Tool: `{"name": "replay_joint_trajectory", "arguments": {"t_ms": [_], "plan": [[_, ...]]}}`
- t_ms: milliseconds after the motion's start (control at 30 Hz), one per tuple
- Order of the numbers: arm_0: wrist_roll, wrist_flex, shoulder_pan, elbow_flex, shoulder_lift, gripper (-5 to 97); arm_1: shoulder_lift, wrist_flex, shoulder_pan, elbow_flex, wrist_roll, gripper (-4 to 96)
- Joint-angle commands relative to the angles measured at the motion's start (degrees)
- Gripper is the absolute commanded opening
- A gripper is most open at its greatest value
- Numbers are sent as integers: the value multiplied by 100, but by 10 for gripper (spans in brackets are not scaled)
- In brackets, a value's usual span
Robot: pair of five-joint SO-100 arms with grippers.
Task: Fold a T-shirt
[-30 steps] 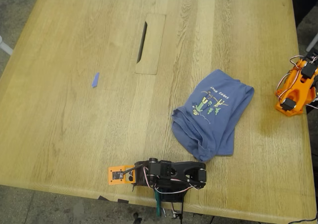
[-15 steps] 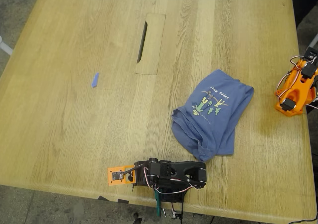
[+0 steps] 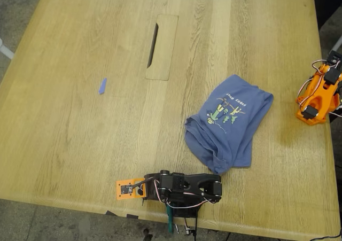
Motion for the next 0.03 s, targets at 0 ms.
{"name": "replay_joint_trajectory", "arguments": {"t_ms": [0], "plan": [[-70, 88, 9, -88, 650, 2, 0, 18, 492, 369, -44, 7]]}}
